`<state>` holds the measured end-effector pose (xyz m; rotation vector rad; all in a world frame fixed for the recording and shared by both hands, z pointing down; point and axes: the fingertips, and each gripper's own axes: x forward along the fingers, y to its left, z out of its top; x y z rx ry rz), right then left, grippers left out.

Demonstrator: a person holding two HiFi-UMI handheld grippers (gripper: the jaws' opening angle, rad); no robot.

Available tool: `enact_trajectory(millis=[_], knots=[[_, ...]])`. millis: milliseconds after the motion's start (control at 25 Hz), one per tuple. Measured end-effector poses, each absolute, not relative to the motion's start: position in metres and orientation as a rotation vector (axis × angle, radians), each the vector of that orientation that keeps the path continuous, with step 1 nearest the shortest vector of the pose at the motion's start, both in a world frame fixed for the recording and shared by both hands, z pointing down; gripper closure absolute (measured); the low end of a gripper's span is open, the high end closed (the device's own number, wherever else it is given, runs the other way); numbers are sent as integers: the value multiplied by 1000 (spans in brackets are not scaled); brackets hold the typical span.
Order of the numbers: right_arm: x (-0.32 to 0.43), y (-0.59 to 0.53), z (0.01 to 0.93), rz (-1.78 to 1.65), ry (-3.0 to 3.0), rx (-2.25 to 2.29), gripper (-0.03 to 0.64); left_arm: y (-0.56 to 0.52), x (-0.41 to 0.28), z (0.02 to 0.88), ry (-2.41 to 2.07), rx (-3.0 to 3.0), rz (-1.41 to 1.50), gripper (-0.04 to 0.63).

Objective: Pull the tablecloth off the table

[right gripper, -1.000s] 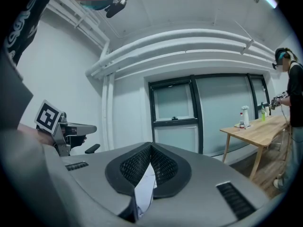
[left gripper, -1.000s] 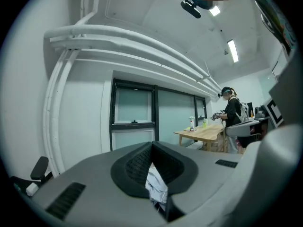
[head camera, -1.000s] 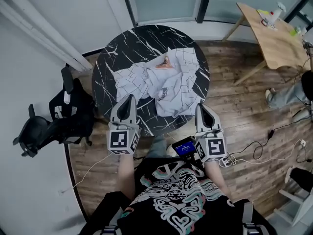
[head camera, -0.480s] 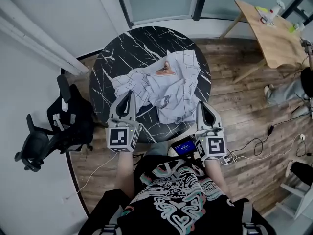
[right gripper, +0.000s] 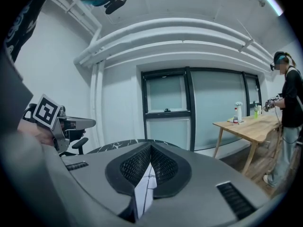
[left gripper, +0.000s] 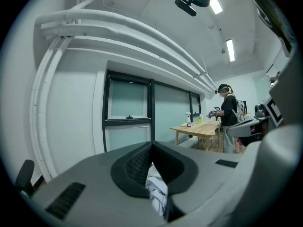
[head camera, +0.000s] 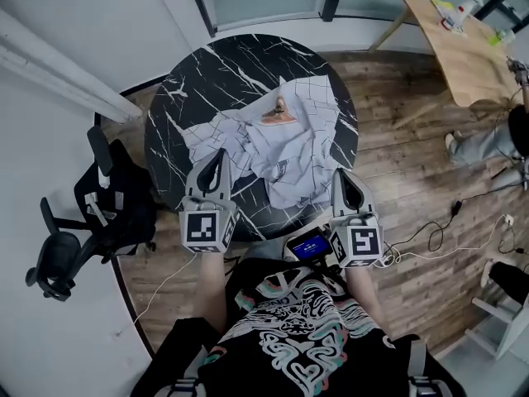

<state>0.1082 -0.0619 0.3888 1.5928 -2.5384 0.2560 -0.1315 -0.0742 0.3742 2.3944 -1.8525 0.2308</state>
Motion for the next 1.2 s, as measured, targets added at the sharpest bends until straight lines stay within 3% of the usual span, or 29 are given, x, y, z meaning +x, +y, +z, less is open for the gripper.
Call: enact_trajectory(millis=[640,800,1200], knots=[[107,-67,431,366,-2446,1558,592,-96,-117,420,-1726,2391,327,571],[106,-70,440,391,-2431,1540,588,-100,-114,437,-1680,2373,351,525],[96,-74,469,466,-2403,1486,561,-108,-110,471,-1594,2351,427,489]])
